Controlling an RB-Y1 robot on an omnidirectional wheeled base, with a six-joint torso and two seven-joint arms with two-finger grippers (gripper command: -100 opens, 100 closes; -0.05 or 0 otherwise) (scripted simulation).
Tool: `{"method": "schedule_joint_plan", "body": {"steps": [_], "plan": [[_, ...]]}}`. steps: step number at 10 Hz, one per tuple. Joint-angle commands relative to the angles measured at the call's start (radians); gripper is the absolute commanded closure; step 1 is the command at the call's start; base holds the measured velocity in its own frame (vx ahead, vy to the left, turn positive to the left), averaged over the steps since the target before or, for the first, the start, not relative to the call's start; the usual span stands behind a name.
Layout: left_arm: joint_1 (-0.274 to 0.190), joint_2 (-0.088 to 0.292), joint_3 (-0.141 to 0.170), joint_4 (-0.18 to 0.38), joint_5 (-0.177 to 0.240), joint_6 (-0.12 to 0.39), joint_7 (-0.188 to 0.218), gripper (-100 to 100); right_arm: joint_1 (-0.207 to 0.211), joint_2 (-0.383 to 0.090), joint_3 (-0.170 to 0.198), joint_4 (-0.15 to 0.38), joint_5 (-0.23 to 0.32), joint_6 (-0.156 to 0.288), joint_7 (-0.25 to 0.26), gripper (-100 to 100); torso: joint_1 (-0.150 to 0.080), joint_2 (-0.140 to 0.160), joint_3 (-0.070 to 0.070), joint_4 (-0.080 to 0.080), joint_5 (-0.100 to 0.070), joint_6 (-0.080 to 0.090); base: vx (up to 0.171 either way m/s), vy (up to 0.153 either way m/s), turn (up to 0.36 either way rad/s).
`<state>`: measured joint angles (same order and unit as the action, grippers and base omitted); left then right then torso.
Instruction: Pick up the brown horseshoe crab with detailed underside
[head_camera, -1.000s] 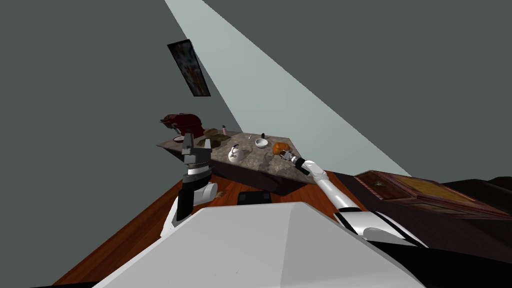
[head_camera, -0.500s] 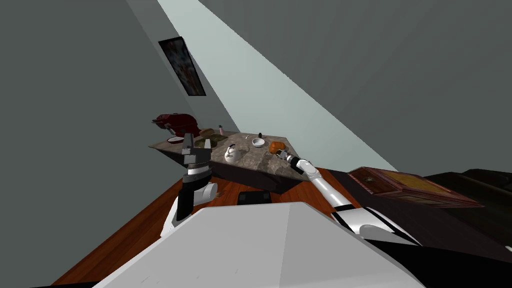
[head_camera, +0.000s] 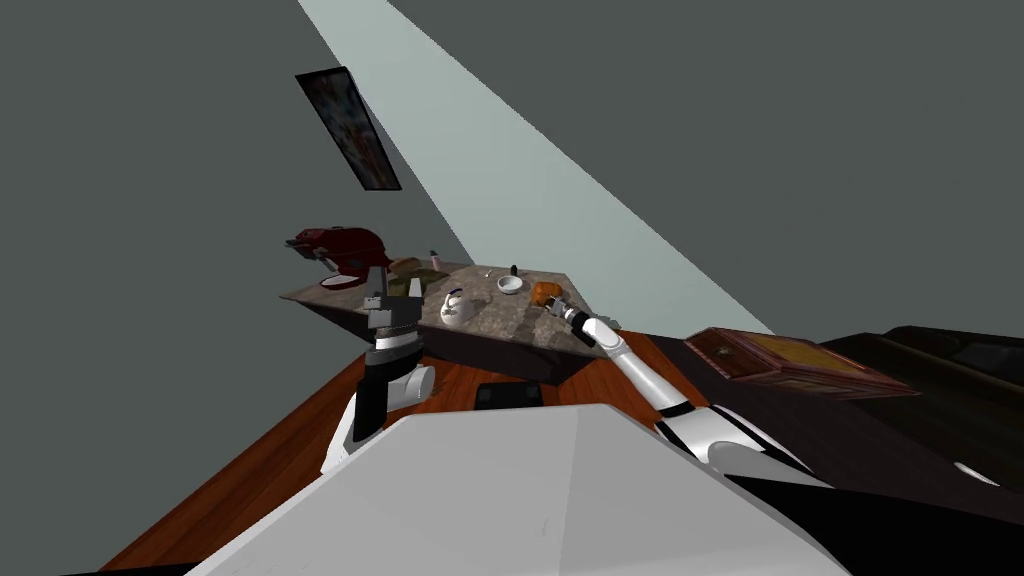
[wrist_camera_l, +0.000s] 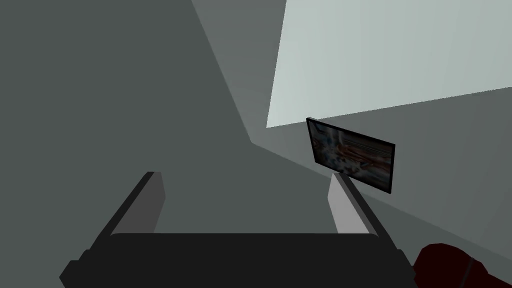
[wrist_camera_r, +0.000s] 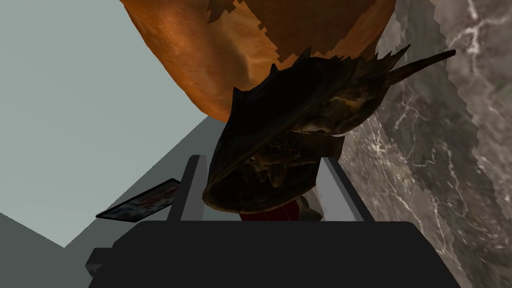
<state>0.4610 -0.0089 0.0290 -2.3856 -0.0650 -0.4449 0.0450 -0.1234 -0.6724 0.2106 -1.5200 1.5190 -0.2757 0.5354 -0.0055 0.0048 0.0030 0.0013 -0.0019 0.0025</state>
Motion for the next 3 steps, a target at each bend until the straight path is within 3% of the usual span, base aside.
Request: {"method": "schedule_joint_plan", "body": {"steps": [1,2,3], "plan": [[0.0,0.0,0.0,0.0,0.0,0.0,0.0,0,-0.005,0.0,0.009,-0.004,0.021,0.009,-0.034,100,0.0,0.0,0.0,0.0,0.0,0.0,-0.013,-0.035,0.007],[0.0,0.0,0.0,0.0,0.0,0.0,0.0,0,-0.004,-0.001,0.006,-0.004,0.015,0.007,-0.021,100,0.001,0.0,0.0,0.0,0.0,0.0,-0.005,-0.011,0.002],[0.0,0.0,0.0,0.0,0.0,0.0,0.0,0,-0.004,-0.001,0.006,-0.004,0.017,0.009,-0.026,0,0.003,0.0,0.0,-0.001,0.0,0.0,0.0,0.0,0.0]]}}
